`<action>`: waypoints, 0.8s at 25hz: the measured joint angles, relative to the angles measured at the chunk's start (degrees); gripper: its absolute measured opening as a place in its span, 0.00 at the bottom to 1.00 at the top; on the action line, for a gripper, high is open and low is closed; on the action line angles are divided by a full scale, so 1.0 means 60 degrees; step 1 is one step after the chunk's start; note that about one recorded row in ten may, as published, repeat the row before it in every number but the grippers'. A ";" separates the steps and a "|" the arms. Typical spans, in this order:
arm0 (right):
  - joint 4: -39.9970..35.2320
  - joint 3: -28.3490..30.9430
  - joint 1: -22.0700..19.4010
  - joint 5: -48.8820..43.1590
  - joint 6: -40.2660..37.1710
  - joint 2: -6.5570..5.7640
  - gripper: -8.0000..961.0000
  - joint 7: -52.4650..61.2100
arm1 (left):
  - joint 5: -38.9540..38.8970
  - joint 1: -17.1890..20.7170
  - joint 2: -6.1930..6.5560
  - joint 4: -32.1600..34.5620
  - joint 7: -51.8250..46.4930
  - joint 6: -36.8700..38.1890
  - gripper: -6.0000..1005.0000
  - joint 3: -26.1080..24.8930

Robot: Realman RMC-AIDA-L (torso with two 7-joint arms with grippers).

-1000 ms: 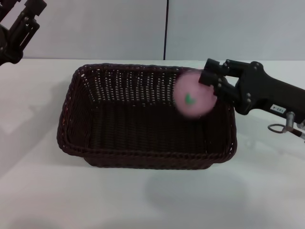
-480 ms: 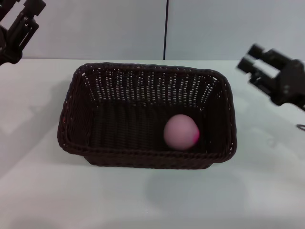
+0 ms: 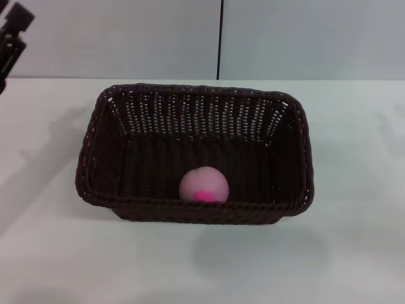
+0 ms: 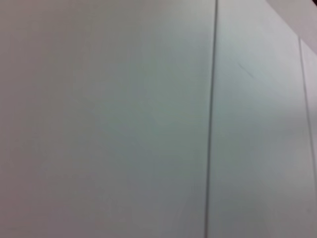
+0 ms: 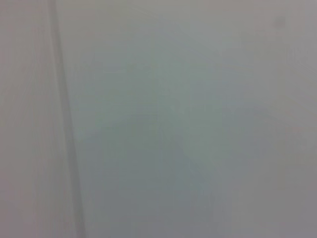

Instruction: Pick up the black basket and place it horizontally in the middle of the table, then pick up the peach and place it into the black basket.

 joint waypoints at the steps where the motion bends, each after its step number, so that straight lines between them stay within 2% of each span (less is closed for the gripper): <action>1: 0.0087 0.0004 -0.0070 0.0213 0.0122 0.0001 0.52 -0.0115 | 0.0000 0.0000 0.0000 0.0000 0.0000 0.0000 0.54 0.0000; 9: 0.0362 0.0691 -0.0122 0.0442 0.1333 0.0011 0.52 -0.1175 | -0.0010 0.0321 0.0047 -0.1198 0.1503 0.0626 0.54 -0.0990; 11: 0.0312 0.0848 -0.0065 0.0480 0.1570 -0.0004 0.52 -0.1587 | -0.0027 0.0356 0.0025 -0.1572 0.1856 0.0777 0.54 -0.1328; 12: 0.0099 0.1080 -0.0013 0.0534 0.1624 -0.0017 0.52 -0.1736 | -0.0033 0.0353 -0.0016 -0.2091 0.1998 0.1035 0.54 -0.1822; 13: -0.0018 0.1174 0.0013 0.0551 0.1633 -0.0022 0.52 -0.1752 | -0.0036 0.0292 -0.0029 -0.2694 0.2144 0.1226 0.52 -0.2220; 16: -0.0174 0.1340 0.0074 0.0559 0.1678 -0.0060 0.52 -0.1812 | -0.0034 0.0261 -0.0030 -0.2921 0.2274 0.1242 0.48 -0.2313; 17: -0.0172 0.1488 0.0131 0.0563 0.1704 -0.0135 0.52 -0.1879 | -0.0034 0.0205 -0.0042 -0.3273 0.2558 0.1263 0.47 -0.2465; 18: -0.0176 0.1627 0.0154 0.0564 0.1704 -0.0150 0.52 -0.1900 | -0.0035 0.0121 -0.0050 -0.3509 0.2750 0.1270 0.37 -0.2555; 20: -0.0200 0.1744 0.0167 0.0565 0.1688 -0.0109 0.52 -0.1901 | -0.0035 0.0060 -0.0044 -0.3611 0.2815 0.1252 0.34 -0.2585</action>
